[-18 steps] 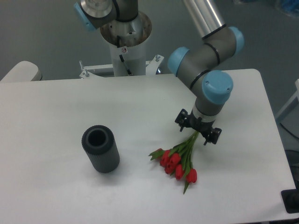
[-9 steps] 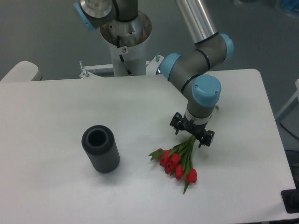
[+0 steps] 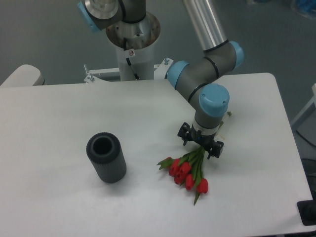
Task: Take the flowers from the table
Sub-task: 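Lower the gripper onto the stems near the red tulip heads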
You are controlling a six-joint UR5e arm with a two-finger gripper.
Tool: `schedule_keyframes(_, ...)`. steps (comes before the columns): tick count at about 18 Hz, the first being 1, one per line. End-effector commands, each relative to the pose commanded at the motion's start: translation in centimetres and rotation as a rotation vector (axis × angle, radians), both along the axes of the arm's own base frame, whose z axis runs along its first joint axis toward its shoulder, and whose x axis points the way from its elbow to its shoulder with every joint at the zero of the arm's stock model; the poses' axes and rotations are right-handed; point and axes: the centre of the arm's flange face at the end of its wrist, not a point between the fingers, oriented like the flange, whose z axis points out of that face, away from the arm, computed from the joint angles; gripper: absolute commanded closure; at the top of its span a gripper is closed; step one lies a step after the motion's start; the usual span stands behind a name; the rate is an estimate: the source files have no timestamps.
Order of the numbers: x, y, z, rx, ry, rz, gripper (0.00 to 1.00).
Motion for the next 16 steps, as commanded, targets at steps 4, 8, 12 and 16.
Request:
schedule_keyframes(4,-0.01,0.11,-0.29,0.003,0.005,-0.003,0.00)
schedule_keyframes(8,-0.06,0.25,-0.34,0.004,0.007,-0.005,0.12)
schedule_keyframes(12,-0.10,0.27,-0.27,0.005,0.008,-0.005,0.30)
schedule_keyframes(16,-0.23,0.37,-0.09,0.008,0.012,-0.011,0.51)
